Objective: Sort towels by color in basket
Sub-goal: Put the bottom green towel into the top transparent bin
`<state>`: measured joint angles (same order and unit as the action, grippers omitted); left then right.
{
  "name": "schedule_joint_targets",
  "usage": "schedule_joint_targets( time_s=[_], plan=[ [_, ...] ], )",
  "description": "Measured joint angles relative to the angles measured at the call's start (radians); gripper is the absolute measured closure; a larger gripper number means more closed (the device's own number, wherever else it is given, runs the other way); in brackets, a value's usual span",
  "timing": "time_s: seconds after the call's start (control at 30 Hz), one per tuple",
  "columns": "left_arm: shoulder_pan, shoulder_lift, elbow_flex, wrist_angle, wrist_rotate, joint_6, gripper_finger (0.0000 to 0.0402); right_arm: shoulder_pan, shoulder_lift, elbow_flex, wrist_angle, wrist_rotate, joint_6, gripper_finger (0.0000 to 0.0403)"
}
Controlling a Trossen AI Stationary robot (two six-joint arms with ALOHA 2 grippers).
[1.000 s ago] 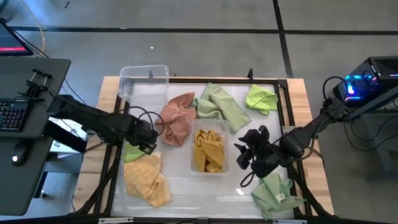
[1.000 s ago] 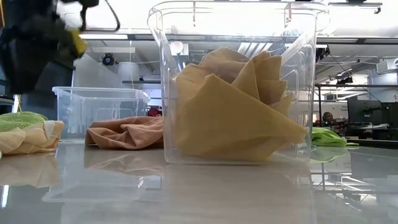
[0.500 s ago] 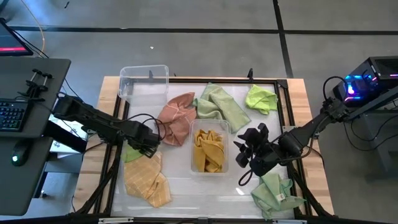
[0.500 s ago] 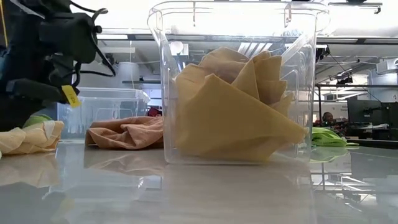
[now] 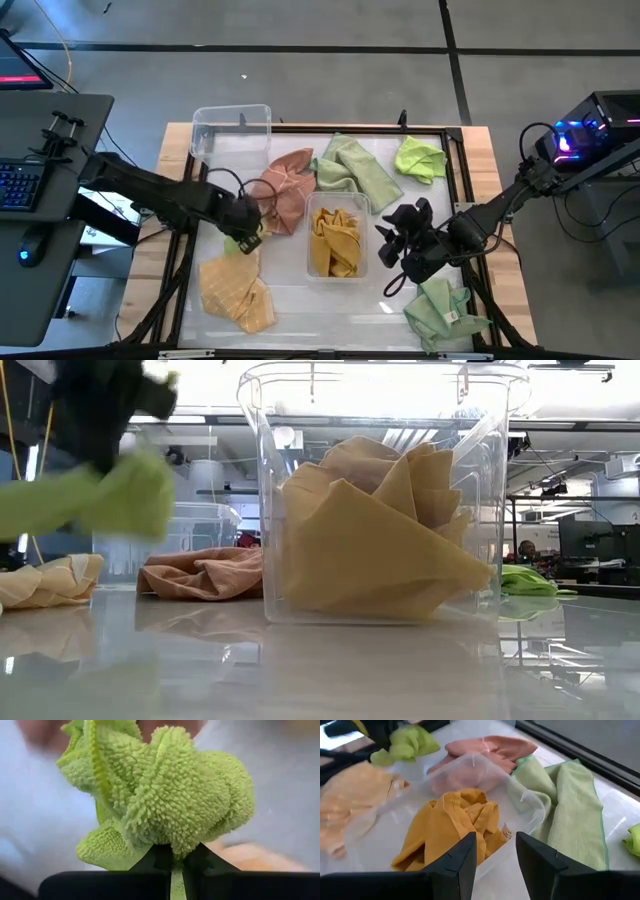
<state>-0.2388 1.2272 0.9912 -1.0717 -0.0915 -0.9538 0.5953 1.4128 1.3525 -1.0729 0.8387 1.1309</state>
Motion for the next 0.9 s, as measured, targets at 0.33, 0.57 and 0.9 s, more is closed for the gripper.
schedule_joint_targets(
  time_s=[0.33, 0.57, 0.9],
  plan=[
    [0.149, -0.006, 0.436, -0.012, -0.624, 0.373, 0.04, -0.008, 0.0, 0.0, 0.002, 0.091, 0.031, 0.027],
    [0.5, 0.011, 0.438, -0.034, -0.621, 0.691, 0.04, -0.059, 0.0, 0.0, 0.024, 0.09, 0.039, 0.027],
    [0.891, 0.061, 0.283, 0.063, -0.455, 0.879, 0.0354, -0.105, 0.0, 0.0, 0.06, 0.041, 0.019, 0.0269]
  ],
)
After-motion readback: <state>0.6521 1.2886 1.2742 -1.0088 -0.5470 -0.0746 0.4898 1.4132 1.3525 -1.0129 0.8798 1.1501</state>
